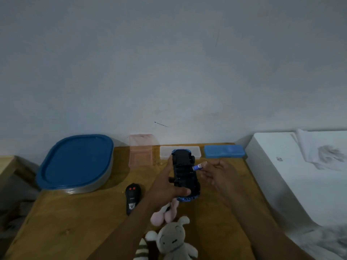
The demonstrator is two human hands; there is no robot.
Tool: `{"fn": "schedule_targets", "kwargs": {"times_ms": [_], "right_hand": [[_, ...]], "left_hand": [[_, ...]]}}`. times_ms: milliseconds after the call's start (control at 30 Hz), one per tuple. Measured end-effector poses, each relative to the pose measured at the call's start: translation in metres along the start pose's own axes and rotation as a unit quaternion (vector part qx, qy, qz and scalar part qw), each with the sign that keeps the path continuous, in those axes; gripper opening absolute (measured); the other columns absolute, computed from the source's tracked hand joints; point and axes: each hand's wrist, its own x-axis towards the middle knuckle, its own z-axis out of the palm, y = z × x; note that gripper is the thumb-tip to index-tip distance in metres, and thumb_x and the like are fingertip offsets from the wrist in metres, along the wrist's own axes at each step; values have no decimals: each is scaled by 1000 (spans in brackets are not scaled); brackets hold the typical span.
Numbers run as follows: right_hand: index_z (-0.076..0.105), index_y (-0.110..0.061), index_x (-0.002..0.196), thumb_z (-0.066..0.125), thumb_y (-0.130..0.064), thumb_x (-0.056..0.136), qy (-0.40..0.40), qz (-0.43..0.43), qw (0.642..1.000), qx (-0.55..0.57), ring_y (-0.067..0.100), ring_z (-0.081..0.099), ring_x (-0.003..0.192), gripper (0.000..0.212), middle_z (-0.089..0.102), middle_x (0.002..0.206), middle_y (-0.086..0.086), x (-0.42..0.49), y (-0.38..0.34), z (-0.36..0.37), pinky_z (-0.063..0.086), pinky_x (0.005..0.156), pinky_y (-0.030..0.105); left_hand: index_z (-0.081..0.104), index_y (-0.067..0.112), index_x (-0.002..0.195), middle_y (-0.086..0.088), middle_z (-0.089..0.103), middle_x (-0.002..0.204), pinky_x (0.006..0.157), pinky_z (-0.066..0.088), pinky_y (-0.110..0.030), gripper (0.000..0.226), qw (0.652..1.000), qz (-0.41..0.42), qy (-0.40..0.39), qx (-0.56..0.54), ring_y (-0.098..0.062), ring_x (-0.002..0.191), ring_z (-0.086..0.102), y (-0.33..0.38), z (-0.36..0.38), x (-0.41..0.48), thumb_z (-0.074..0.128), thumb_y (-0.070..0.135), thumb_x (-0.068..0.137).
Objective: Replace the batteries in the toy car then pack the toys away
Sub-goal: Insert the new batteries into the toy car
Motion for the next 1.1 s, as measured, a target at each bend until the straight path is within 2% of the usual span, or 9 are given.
{"fn": "schedule_targets", "kwargs": {"times_ms": [67,200,400,467,600,667,833,1033,1100], "right_hand": [[65,-14,92,68,-24,87,6,-27,997,-76,13,71,74,12,74,83,3,4,0,-5,59,67,27],[64,-17,85,68,-28,87,19,-80,985,-151,11,69,76,13,71,79,-5,10,-4,-5,55,66,24],[62,-15,88,64,-30,89,32,-156,961,-224,-1,56,72,15,63,83,-10,5,-8,7,38,52,2],[63,-17,85,66,-32,88,46,-163,959,-226,0,56,70,15,63,80,-10,7,-6,9,39,50,7],[64,-18,80,70,-32,84,61,-168,965,-193,4,60,71,15,64,77,-9,14,-3,14,42,55,15],[64,-18,80,70,-31,85,51,-161,969,-181,7,62,70,15,64,75,-9,13,-2,17,47,55,16],[63,-18,80,68,-31,87,57,-136,973,-175,9,63,68,15,63,75,-4,8,-3,25,44,50,10],[71,-13,80,70,-26,85,33,-112,981,-153,15,66,75,14,69,80,0,8,-9,29,58,63,27],[72,-10,78,73,-23,82,18,-88,986,-138,16,67,75,13,70,80,1,9,-12,29,58,64,29]], "left_hand": [[17,49,147,2,69,115,90,56,-39,113,1000,3,5,-4,-17,105,65,4,6,2,83,4,67],[18,51,142,6,70,110,78,58,-27,108,1000,-3,16,-20,-6,94,68,13,15,3,80,-2,71],[20,54,134,2,69,109,83,59,-34,103,999,-10,42,-30,-13,98,67,23,19,1,80,-2,72],[18,56,132,2,70,107,83,58,-36,103,999,-9,41,-20,-14,98,68,27,19,2,79,-1,73],[34,67,113,-1,71,108,87,57,-41,92,999,3,35,-21,-20,101,68,32,17,2,78,-3,73],[33,65,116,-5,71,109,87,57,-43,93,999,2,40,-23,-24,102,68,32,18,2,79,-3,72],[14,55,133,-3,68,112,90,56,-44,105,999,-4,42,10,-21,104,66,35,19,6,81,1,71],[29,66,114,2,69,109,87,57,-40,95,998,16,49,38,-17,102,66,33,10,4,81,1,69],[29,67,116,1,70,108,87,58,-40,97,998,19,46,40,-17,102,67,31,7,4,81,1,69]]}}
